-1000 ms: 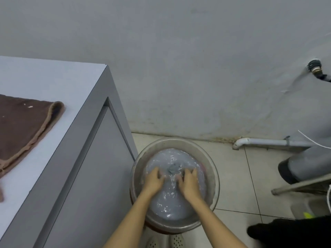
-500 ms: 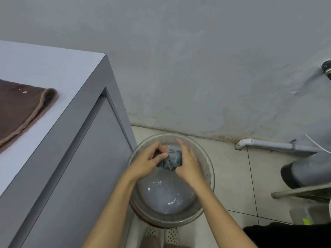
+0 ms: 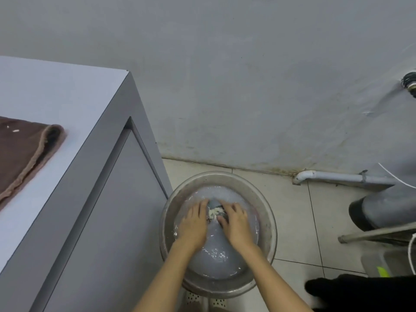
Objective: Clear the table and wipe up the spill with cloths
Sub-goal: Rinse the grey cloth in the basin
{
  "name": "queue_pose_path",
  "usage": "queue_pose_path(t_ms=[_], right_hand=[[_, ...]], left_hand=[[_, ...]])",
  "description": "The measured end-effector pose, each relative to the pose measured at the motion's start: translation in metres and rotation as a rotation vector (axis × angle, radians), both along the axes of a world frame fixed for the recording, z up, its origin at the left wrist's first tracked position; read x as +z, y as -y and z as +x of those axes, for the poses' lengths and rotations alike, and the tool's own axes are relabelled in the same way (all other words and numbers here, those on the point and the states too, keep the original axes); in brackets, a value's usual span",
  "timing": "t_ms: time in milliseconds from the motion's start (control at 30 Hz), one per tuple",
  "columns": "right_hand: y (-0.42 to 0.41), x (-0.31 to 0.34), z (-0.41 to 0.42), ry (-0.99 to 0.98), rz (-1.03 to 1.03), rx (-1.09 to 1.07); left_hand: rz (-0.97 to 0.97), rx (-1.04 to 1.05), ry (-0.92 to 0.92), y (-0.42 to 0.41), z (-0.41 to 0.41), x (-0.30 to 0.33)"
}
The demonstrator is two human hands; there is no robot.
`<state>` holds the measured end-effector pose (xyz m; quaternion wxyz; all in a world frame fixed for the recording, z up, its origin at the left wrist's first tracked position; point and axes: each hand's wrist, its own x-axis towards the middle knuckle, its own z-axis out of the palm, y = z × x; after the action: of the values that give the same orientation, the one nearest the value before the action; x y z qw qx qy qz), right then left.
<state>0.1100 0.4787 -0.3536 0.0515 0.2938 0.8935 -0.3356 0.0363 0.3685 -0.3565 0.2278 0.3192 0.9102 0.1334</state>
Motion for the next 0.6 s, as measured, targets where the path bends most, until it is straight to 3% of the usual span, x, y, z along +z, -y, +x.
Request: queue_pose_path(t_ms=[100, 200, 300, 367, 600], right_hand=[[0.002, -0.010, -0.004, 0.029, 0.012, -0.077], [-0.007, -0.009, -0.006, -0.045, -0.235, -0.331], [-0.014, -0.005, -0.001, 0.045, -0.430, -0.555], [-0.013, -0.002, 0.002, 0.078, -0.482, -0.594], [-0.008, 0.008, 0.005, -0.117, -0.706, -0.632]], left_hand=[[-0.192, -0.063, -0.073, 0.001, 0.007, -0.004], [-0.158, -0.119, -0.080, -0.004, 0.000, 0.000], [0.102, 0.077, 0.154, -0.012, -0.014, 0.006], [0.288, 0.265, 0.243, -0.012, -0.020, 0.016], [0.790, 0.647, 0.519, -0.019, -0.030, 0.057]])
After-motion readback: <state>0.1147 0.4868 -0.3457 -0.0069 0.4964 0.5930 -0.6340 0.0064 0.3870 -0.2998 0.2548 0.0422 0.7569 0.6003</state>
